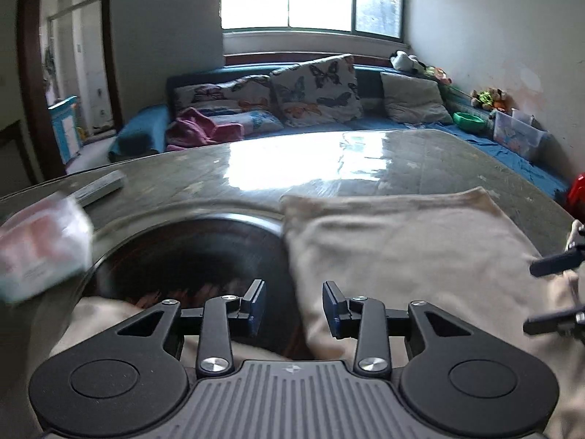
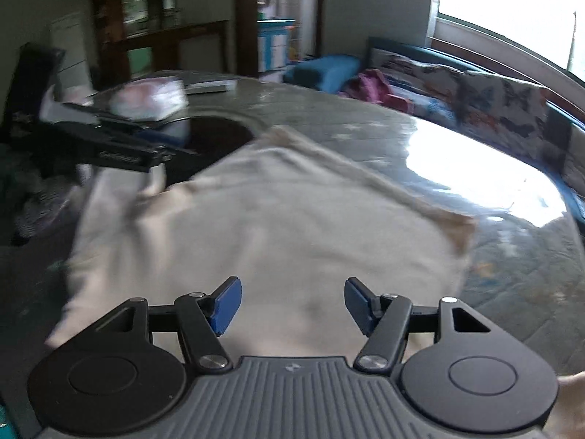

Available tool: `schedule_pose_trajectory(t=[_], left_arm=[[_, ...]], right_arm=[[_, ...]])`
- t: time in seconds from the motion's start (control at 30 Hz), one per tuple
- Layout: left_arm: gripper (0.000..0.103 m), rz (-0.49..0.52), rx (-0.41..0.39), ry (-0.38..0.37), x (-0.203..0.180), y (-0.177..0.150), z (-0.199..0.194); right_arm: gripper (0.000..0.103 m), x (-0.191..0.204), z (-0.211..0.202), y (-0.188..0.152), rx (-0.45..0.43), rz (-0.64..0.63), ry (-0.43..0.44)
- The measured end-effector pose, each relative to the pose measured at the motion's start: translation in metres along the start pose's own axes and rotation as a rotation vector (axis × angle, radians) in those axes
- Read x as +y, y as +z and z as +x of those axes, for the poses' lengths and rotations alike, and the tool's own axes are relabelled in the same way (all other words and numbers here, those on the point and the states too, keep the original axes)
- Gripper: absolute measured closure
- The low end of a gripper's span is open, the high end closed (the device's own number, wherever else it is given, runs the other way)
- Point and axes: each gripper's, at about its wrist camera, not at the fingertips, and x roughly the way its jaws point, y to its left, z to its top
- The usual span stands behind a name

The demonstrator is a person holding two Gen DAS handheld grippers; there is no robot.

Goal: Fold clothes
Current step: 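Lift the sweatshirt side edge with the left gripper and fold it inward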

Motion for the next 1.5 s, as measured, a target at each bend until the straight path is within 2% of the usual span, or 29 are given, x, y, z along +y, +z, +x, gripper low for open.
schedule_pose_trajectory(t=[0.03,0.17,0.33,0.5,0.6,0.73,0.9,1.07,1.13,1.2,1.23,1.27,1.5], left_arm=[[0.062,-0.012,-0.003,0.009,0.002,-0.007,-0.008],[0.061,-0.043,0.005,0.059,0.011,-0.034,-0.03],[0.061,-0.107,-0.018,0.146,0.032,-0.051,-0.053],[0.061,-0.209,-0.006,0.283,0.069,-0.054,-0.055],[0.058,-0.251,-0.006,0.321,0.086,-0.052,-0.052],[0.056,-0.339,0.023,0.322,0.104,-0.048,-0.041],[0.062,-0.395,0.017,0.301,0.112,-0.044,-0.033],[0.092,-0.439,-0.004,0.288,0.122,-0.042,-0.026],[0.098,-0.447,-0.009,0.3,0.125,-0.042,-0.025],[0.1,-0.453,-0.023,0.306,0.128,-0.043,-0.028],[0.1,-0.453,-0.037,0.308,0.129,-0.044,-0.031],[0.1,-0.452,-0.048,0.311,0.129,-0.044,-0.034],[0.101,-0.456,-0.113,0.329,0.128,-0.053,-0.069]], right_arm=[[0.039,0.01,-0.002,-0.003,-0.001,-0.012,0.02],[0.039,0.048,-0.006,-0.014,0.002,-0.071,0.072],[0.039,0.071,-0.013,-0.021,-0.019,-0.112,0.07],[0.039,0.08,-0.014,-0.022,-0.021,-0.094,0.088],[0.039,0.09,-0.017,-0.017,-0.04,-0.122,0.111],[0.043,0.105,-0.011,-0.007,-0.047,-0.162,0.143],[0.048,0.123,0.002,-0.001,-0.044,-0.207,0.175],[0.058,0.136,0.015,0.001,-0.036,-0.237,0.185],[0.067,0.138,0.017,0.001,-0.034,-0.24,0.192],[0.081,0.141,0.019,0.001,-0.031,-0.242,0.199],[0.093,0.142,0.02,0.001,-0.03,-0.243,0.203],[0.096,0.143,0.021,0.001,-0.029,-0.245,0.207],[0.101,0.149,0.021,0.0,-0.006,-0.239,0.257]])
